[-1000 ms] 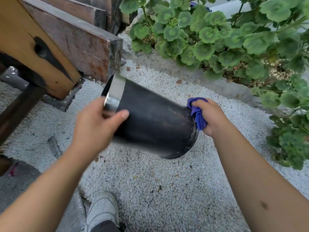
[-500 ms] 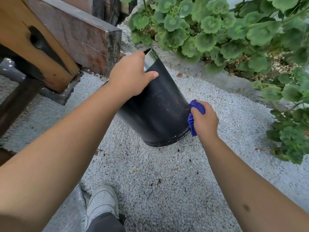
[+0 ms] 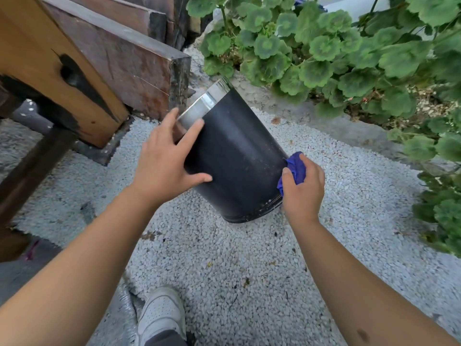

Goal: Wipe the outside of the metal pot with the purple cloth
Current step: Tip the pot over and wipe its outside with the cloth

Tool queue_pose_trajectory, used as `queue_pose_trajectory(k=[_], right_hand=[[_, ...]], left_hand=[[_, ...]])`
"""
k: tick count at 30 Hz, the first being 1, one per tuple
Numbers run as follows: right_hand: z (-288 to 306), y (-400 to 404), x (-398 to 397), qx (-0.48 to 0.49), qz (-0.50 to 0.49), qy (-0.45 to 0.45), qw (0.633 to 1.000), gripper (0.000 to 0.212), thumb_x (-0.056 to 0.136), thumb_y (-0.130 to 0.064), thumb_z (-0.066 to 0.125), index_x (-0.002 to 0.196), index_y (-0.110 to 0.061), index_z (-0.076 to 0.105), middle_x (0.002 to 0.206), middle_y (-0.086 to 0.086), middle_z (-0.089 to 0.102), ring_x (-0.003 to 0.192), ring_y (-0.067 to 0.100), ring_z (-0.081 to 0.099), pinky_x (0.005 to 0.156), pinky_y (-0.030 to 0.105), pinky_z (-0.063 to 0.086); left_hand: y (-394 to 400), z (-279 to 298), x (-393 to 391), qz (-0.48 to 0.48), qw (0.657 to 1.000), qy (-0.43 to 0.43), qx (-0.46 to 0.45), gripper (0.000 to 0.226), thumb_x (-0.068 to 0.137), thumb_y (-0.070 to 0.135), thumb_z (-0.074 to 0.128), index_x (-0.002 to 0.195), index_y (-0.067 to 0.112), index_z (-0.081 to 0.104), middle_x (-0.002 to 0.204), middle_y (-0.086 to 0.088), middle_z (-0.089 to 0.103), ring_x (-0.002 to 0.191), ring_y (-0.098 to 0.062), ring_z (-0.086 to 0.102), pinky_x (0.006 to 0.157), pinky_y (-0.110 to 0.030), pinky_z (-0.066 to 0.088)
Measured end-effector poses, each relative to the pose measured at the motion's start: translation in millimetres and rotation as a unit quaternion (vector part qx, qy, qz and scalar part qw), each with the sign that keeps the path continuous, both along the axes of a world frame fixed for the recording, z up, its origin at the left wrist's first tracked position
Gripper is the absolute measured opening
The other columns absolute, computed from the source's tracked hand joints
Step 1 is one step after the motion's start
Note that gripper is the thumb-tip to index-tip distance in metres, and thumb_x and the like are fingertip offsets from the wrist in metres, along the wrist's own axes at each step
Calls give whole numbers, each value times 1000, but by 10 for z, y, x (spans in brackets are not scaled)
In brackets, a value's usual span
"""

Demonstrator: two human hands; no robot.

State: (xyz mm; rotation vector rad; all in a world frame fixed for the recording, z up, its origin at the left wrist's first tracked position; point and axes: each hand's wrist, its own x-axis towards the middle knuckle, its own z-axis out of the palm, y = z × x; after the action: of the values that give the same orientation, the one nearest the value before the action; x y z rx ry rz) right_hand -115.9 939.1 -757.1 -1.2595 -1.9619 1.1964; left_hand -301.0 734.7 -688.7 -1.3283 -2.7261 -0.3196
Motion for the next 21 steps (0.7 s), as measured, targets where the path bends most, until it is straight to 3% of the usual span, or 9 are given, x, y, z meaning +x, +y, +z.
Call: queue_pose_trajectory(k=[4, 6, 10, 13, 16, 21], right_hand=[[31, 89, -69, 28, 28, -22, 999, 47, 88, -34, 61, 134, -27, 53, 125, -12, 46, 99, -7, 45, 80, -5, 26], [55, 131, -101, 43, 40, -27, 998, 46, 89, -31, 62, 134, -27, 54, 123, -11, 46, 102, 0, 48, 82, -4, 27], [1, 31, -68, 86, 60, -33, 994, 46, 90, -28, 62, 135, -25, 53, 130, -2, 46, 119, 21, 47, 99, 28, 37], [-98, -164, -42, 109, 50, -45, 992, 47, 88, -29, 62, 134, -23, 53, 135, 8, 43, 125, 32, 37, 98, 32, 32], [-214, -339, -10, 183, 67, -62, 979, 46, 87, -23, 68, 130, -16, 56, 135, 18, 40, 119, 43, 36, 94, 42, 39], [-386, -521, 50, 260, 119, -63, 956, 49, 84, -21, 73, 128, -20, 53, 135, 9, 29, 122, 45, 30, 95, 56, 45]], left_hand=[[-36, -98, -39, 45, 999, 3, -20, 124, 48, 65, 84, 150, 29, 24, 124, -21, 36, 100, -36, 43, 82, -49, 47], [57, -81, -79, 53, 999, -1, -14, 124, 47, 65, 84, 149, 33, 22, 118, -18, 37, 98, -34, 41, 79, -47, 47], [221, -50, -162, 47, 998, -21, -21, 126, 47, 64, 86, 150, 37, 19, 124, -19, 36, 102, -37, 42, 89, -50, 45], [339, -2, -154, 58, 997, -26, -32, 126, 48, 63, 87, 151, 39, 17, 132, -22, 34, 105, -41, 42, 95, -53, 42], [407, 28, -130, 75, 996, -35, -44, 125, 51, 62, 86, 151, 41, 14, 137, -22, 30, 110, -43, 39, 98, -55, 40], [479, 43, -93, 95, 994, -38, -47, 125, 52, 62, 86, 151, 41, 13, 138, -21, 30, 109, -43, 40, 98, -55, 40]])
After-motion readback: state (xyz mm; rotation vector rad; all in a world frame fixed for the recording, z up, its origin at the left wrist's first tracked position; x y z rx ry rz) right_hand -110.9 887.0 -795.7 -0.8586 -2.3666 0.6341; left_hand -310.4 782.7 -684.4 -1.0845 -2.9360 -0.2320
